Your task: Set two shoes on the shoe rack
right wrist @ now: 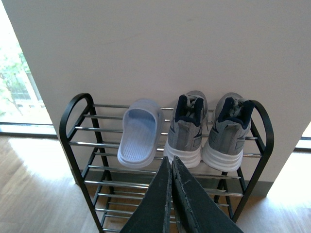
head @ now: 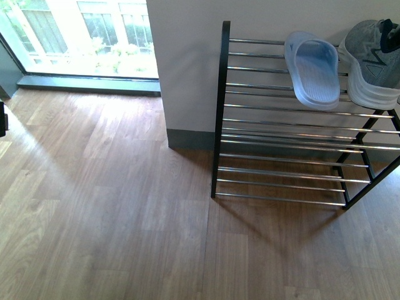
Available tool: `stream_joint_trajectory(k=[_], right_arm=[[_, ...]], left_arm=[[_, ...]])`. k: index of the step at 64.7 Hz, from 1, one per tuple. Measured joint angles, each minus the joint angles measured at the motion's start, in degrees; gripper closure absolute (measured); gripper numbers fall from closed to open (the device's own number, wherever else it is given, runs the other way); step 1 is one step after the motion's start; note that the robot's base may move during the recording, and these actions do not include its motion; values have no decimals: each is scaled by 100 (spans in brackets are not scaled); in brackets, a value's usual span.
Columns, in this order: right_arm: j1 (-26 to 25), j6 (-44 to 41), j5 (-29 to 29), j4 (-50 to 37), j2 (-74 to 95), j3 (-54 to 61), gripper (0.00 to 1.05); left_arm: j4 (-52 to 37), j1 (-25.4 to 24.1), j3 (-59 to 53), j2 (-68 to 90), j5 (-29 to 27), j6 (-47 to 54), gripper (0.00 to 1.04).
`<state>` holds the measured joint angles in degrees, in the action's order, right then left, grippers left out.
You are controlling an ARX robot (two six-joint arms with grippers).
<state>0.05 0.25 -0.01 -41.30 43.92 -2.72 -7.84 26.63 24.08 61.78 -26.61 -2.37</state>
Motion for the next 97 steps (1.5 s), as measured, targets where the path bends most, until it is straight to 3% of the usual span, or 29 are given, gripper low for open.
stream_joint_trajectory(k=[46, 87, 91, 97], right_arm=[[0, -7, 0, 2094, -2354, 164, 103], [0, -7, 0, 3141, -3405, 164, 103], [0, -4, 4, 3952, -4019, 162, 103], [0, -7, 0, 4100, -4334, 162, 103]], left_arm=[[0, 0, 0, 0, 0, 0, 103], [0, 0, 0, 0, 0, 0, 103], [0, 0, 0, 0, 2, 0, 103], [0, 0, 0, 0, -2, 0, 103]])
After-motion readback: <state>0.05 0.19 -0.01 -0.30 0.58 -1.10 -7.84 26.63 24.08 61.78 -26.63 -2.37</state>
